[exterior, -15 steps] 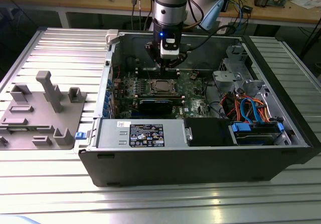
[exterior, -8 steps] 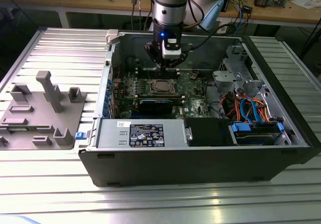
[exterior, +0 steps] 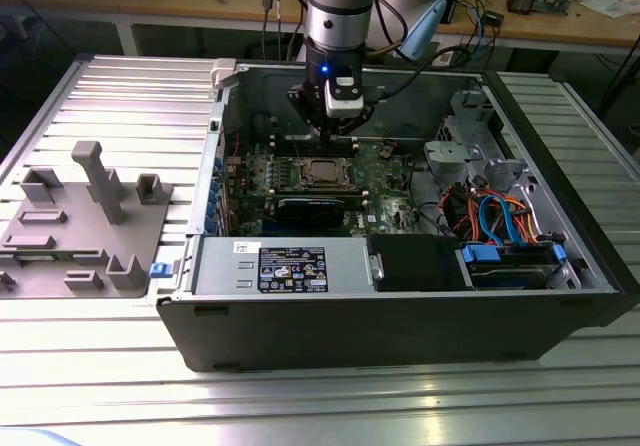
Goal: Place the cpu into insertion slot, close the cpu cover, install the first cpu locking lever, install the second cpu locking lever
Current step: 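Install the first cpu locking lever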
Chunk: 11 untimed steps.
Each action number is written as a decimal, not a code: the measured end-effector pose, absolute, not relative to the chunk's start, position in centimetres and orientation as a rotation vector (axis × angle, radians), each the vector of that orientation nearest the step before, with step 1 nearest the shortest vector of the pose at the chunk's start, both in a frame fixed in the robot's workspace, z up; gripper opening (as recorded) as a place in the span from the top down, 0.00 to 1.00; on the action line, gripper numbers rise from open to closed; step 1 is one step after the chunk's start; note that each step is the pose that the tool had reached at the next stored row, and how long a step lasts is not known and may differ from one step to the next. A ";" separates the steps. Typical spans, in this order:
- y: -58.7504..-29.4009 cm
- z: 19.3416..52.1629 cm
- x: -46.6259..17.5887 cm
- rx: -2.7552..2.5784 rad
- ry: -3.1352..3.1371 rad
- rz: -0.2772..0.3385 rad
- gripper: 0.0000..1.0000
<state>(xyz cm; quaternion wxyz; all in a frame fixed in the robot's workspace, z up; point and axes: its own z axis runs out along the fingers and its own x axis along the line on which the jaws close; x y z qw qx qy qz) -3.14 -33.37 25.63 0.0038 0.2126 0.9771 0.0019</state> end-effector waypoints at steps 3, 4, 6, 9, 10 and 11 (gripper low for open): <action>-33.4 25.6 -3.1 0.652 3.065 0.006 0.89; -33.4 25.6 -3.1 0.647 3.067 0.006 0.89; -33.4 25.6 -3.1 0.635 3.069 0.006 0.89; -33.4 25.6 -3.1 0.619 3.072 0.006 0.89; -33.4 25.6 -3.1 0.613 3.074 0.006 0.89; -33.4 25.6 -3.1 0.605 3.075 0.006 0.89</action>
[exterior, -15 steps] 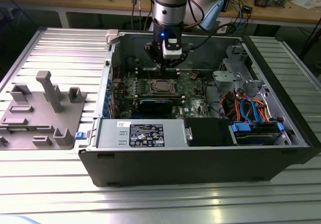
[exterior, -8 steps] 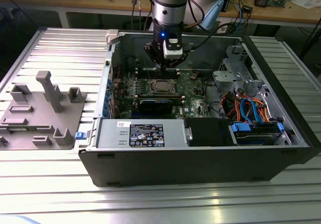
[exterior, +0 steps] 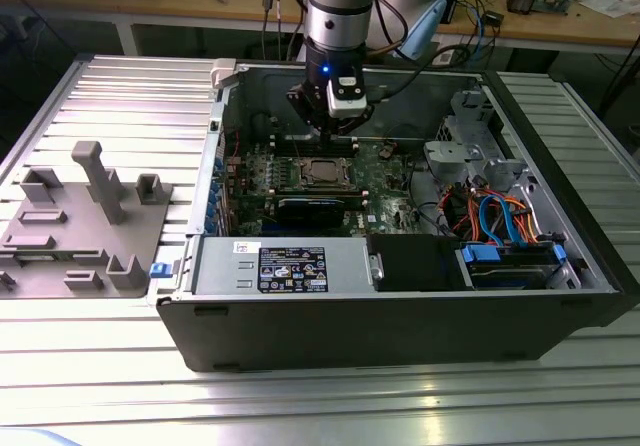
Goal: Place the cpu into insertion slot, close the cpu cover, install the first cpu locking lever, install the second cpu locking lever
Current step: 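Install the first cpu locking lever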
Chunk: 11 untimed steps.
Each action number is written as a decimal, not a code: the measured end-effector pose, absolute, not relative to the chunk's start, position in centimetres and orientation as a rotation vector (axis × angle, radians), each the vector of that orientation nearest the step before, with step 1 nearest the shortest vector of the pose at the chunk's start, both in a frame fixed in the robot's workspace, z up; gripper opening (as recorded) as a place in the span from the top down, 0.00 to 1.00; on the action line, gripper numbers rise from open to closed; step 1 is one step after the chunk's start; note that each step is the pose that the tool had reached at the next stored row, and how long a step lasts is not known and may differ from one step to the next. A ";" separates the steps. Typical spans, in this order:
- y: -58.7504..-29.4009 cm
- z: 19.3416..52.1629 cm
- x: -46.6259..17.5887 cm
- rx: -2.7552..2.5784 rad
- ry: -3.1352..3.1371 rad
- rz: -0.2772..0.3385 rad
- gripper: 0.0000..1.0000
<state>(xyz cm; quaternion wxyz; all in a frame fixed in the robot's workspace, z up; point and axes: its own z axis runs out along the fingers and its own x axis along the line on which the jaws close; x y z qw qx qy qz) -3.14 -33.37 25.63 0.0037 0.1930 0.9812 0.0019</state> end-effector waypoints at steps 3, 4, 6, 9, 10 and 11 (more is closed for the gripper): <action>-33.4 25.6 -3.1 0.580 3.080 0.006 0.89; -33.4 25.6 -3.1 0.572 3.082 0.006 0.89; -33.4 25.6 -3.1 0.555 3.085 0.006 0.89; -33.4 25.6 -3.1 0.513 3.092 0.007 0.89; -33.4 25.6 -3.1 0.497 3.095 0.006 0.89; -33.4 25.6 -3.1 0.485 3.097 0.007 0.89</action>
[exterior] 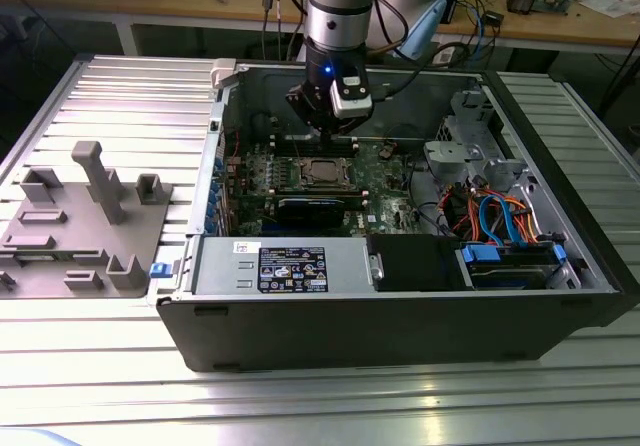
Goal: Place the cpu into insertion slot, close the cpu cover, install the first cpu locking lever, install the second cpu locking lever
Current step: 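Install the first cpu locking lever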
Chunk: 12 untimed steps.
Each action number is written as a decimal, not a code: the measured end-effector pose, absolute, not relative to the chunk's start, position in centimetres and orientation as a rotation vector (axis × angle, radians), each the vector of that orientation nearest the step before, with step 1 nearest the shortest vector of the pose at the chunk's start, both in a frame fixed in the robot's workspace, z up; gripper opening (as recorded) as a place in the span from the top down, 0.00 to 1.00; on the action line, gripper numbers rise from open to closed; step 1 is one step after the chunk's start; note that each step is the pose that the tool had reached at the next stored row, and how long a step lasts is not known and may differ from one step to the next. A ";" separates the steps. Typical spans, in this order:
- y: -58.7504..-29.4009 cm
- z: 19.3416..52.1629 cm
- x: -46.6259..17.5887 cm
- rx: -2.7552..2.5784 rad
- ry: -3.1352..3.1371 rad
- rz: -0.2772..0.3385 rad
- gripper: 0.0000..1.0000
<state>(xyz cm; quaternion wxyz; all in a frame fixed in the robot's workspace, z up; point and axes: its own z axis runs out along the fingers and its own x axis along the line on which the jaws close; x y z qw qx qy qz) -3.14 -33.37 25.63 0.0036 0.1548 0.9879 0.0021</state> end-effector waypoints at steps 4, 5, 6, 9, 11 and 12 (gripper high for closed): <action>-33.4 25.6 -3.1 0.418 3.106 0.007 0.89; -33.4 25.6 -3.1 0.400 3.109 0.007 0.89; -33.4 25.6 -3.1 0.381 3.111 0.007 0.89; -33.4 25.6 -3.1 0.336 3.117 0.007 0.89; -33.4 25.6 -3.1 0.295 3.121 0.007 0.89; -33.4 25.6 -3.1 0.269 3.123 0.007 0.89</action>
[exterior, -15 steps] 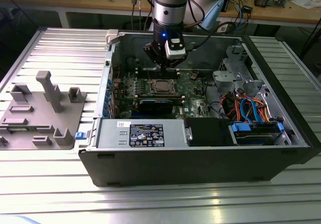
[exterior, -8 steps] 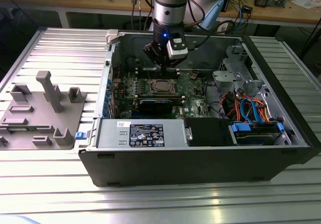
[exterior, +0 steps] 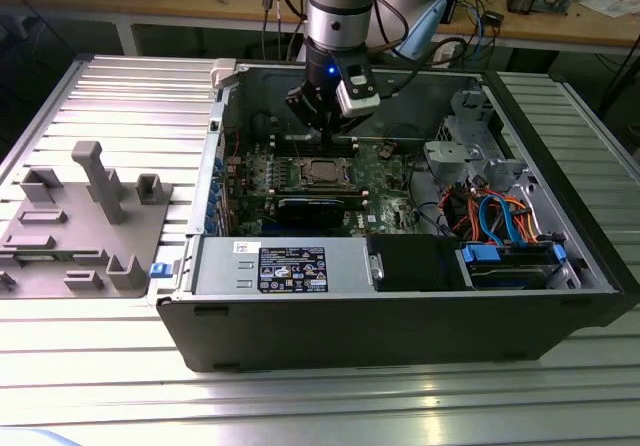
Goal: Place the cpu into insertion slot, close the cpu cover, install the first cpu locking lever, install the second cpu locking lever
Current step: 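Install the first cpu locking lever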
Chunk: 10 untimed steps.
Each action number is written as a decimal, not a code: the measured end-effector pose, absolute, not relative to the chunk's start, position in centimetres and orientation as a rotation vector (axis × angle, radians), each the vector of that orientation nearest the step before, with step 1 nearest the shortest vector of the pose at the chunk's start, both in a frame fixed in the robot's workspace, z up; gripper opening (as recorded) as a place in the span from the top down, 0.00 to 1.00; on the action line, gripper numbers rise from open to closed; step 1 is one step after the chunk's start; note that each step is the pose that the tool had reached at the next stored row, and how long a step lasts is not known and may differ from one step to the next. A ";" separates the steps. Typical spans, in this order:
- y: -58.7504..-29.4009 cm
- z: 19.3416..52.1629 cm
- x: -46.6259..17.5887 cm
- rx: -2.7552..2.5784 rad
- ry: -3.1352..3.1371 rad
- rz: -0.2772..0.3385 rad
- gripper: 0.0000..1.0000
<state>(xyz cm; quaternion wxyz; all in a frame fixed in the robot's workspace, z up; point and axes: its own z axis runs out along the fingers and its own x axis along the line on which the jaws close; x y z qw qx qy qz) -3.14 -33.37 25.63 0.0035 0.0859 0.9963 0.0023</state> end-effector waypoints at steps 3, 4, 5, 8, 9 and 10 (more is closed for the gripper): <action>-33.3 25.6 -3.1 0.179 3.130 0.007 0.89; -33.3 25.6 -3.1 0.145 3.131 0.008 0.89; -33.3 25.6 -3.1 0.124 3.132 0.008 0.89; -33.3 25.6 -3.1 0.083 3.134 0.008 0.89; -33.3 25.6 -3.1 0.065 3.134 0.008 0.89; -33.3 25.6 -3.1 0.053 3.135 0.008 0.89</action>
